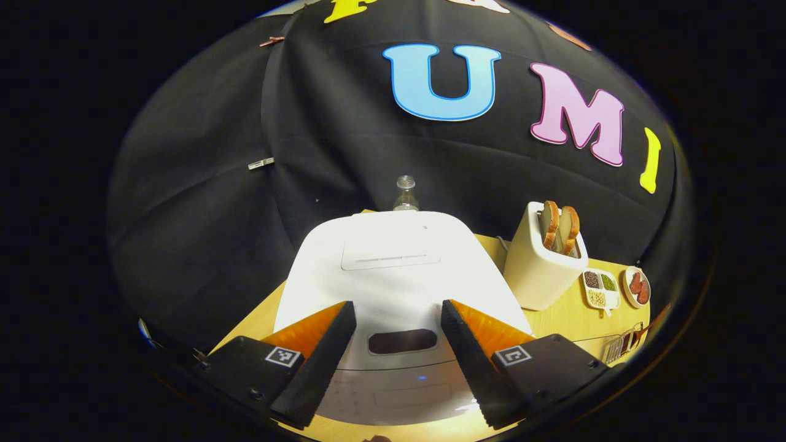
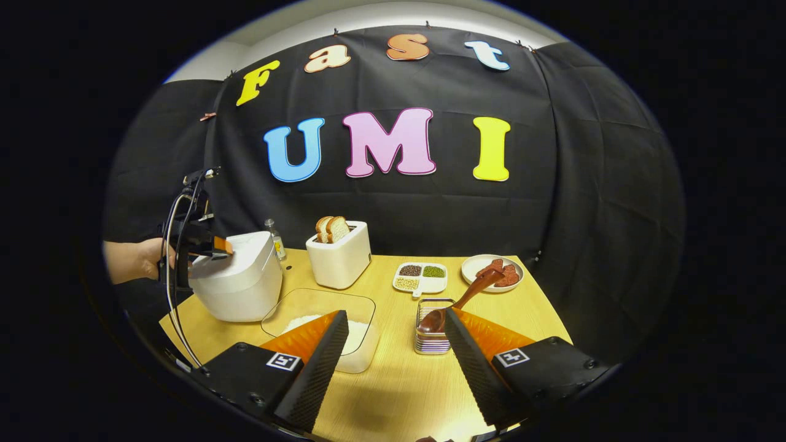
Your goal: Close the left gripper, press the button to open the rice cooker; take a wooden spoon from the chopstick holder with the right hand, scoop a spoonful of rice and pour it into the rice cooker, then put the wooden spoon back into the chopstick holder.
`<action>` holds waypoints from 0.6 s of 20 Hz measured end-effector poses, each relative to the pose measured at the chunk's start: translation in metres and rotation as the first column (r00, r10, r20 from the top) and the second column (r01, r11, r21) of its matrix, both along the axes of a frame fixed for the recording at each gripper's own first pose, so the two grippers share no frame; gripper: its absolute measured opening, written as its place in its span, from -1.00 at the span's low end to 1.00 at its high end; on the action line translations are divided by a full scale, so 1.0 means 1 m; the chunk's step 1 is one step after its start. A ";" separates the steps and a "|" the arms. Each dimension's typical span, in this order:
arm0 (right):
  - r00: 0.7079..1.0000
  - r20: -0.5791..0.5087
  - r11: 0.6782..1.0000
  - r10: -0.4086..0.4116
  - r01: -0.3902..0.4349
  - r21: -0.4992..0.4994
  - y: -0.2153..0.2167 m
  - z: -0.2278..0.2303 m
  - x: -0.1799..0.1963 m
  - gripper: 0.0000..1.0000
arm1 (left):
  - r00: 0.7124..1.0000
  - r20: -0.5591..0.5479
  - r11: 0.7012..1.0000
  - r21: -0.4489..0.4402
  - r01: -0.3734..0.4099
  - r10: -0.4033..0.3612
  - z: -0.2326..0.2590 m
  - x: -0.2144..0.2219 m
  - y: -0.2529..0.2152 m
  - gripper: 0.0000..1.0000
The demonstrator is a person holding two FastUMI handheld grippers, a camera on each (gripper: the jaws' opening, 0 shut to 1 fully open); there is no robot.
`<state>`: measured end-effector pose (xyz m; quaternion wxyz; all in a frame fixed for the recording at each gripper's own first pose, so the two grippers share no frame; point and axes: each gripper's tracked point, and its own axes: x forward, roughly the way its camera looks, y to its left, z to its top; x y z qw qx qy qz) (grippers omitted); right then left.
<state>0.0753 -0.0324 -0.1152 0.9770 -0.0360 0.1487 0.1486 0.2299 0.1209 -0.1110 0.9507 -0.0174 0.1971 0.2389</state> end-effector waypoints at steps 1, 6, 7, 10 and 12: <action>1.000 0.005 1.000 -0.002 0.002 0.001 -0.003 0.002 0.000 0.97 | 1.000 0.005 1.000 0.005 0.004 -0.004 0.001 -0.001 -0.001 0.99; 0.999 0.048 1.000 -0.027 0.026 0.011 -0.030 0.020 0.010 0.97 | 0.995 0.095 0.999 -0.025 0.027 -0.024 0.016 -0.035 -0.038 0.92; 0.998 0.058 1.000 -0.028 0.027 0.009 -0.036 0.024 0.013 0.97 | 0.991 0.127 0.999 -0.027 0.041 -0.037 0.023 -0.046 -0.050 0.94; 0.998 0.065 1.000 -0.012 0.011 0.012 -0.049 0.032 0.020 0.97 | 0.974 0.211 0.997 0.016 0.075 -0.077 0.052 -0.090 -0.083 0.94; 0.997 0.068 1.000 0.019 -0.019 -0.001 -0.053 0.037 0.023 0.97 | 0.959 0.274 0.997 0.050 0.061 -0.072 0.076 -0.122 -0.096 0.93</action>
